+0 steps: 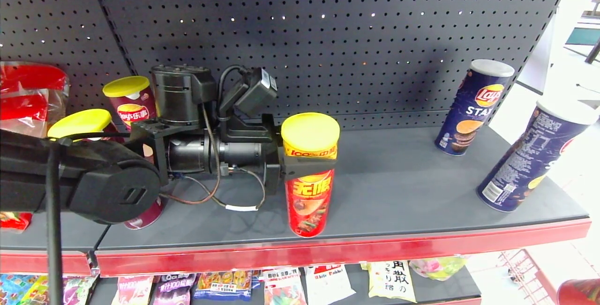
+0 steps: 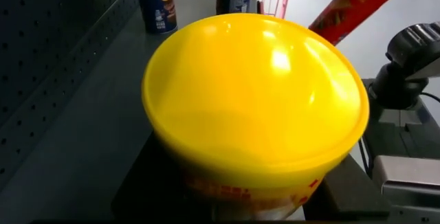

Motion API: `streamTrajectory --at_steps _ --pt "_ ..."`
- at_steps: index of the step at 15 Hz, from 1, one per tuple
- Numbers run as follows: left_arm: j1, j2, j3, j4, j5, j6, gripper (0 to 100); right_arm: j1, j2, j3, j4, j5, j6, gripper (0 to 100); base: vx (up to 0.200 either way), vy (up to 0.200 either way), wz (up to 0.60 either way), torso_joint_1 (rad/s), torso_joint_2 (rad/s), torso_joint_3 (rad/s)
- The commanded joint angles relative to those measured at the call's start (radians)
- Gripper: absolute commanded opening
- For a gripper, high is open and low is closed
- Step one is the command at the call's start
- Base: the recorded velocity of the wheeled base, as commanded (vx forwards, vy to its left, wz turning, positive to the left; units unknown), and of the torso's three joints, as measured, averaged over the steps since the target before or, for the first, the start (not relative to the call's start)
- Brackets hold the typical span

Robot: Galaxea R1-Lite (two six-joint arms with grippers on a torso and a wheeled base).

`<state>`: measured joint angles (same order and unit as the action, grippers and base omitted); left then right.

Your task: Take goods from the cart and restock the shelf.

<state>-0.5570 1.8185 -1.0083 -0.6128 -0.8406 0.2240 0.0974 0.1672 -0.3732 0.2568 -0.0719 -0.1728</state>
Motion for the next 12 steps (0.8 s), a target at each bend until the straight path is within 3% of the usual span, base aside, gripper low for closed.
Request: streamTrajectory --at_steps 1,12 --pt "0.0 0.001 0.008 0.002 0.0 -0.009 0 -0.001 0.002 0.002 -0.001 0.0 -0.001 0 0.0 0.0 0.0 0.0 0.0 0.0" --pt "0.0 -0.001 0.019 0.002 -0.02 -0.025 0 -0.001 0.002 0.007 0.001 0.0 -0.001 0 0.0 0.0 0.0 0.0 0.0 0.0"
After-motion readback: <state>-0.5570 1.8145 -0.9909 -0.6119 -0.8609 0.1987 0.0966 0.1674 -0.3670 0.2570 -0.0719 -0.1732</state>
